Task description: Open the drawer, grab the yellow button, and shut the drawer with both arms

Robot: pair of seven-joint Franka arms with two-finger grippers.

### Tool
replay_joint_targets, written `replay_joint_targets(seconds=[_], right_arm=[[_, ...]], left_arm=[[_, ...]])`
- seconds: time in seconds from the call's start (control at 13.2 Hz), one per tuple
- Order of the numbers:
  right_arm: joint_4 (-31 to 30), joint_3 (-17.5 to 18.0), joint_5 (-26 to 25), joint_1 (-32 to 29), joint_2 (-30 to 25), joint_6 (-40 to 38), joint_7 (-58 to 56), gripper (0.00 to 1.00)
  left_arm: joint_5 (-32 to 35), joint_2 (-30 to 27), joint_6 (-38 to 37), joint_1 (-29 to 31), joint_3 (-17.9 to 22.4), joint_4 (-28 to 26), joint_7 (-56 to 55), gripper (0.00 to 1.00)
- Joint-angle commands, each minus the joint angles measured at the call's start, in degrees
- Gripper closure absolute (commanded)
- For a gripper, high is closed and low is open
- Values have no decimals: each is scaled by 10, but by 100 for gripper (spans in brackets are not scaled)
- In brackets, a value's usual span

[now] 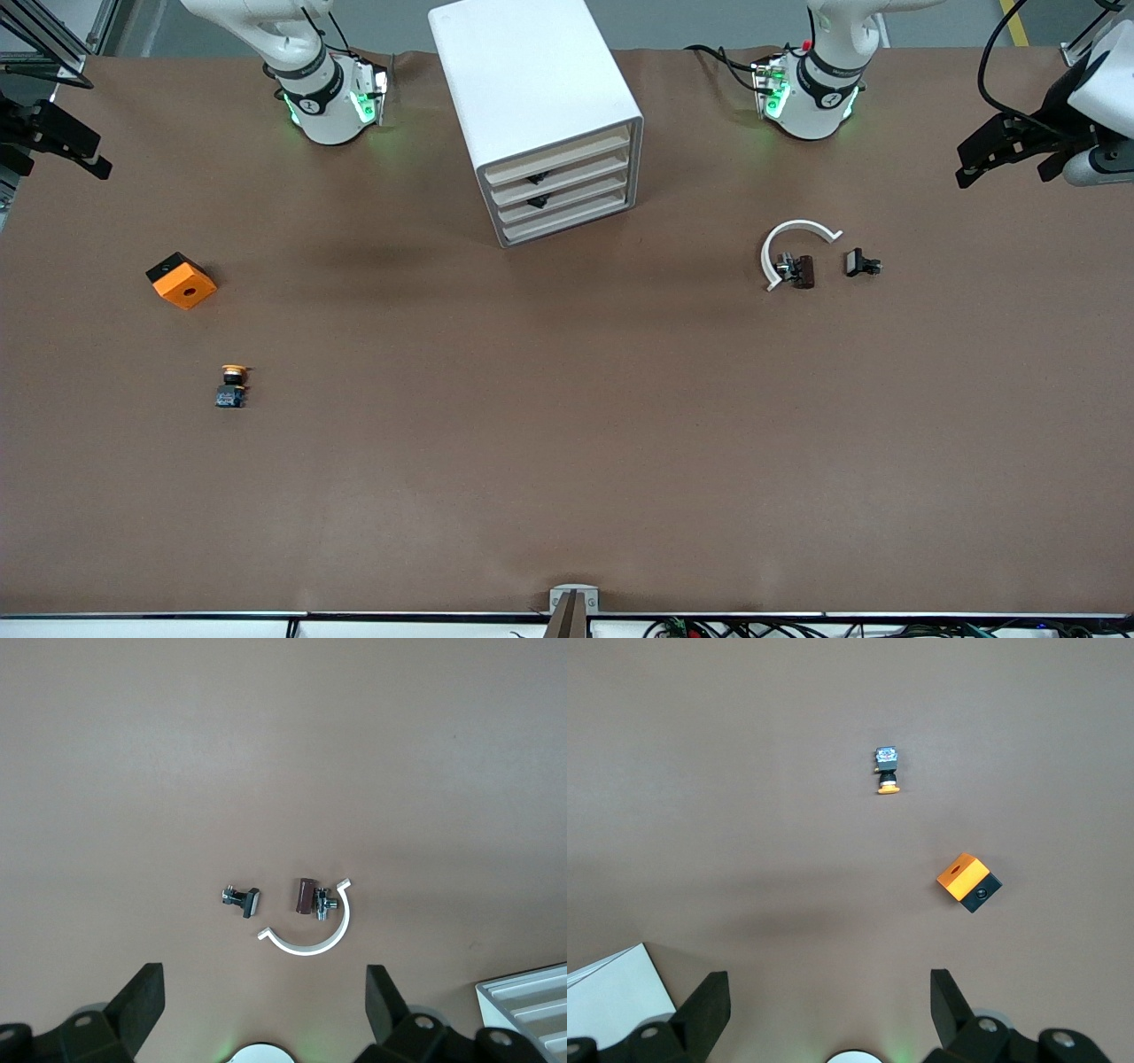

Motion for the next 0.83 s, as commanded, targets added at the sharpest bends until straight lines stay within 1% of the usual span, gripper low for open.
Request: replay_joint_targets(seconds=[0.0,0.75], right_arm=[[12,3,3,-12,5,-10,4,0],[11,4,3,-6,4,-9,2,0]], left_arm=[[10,0,-14,-4,3,10,-5,0],[10,0,-22,-5,3,9,-8,0]])
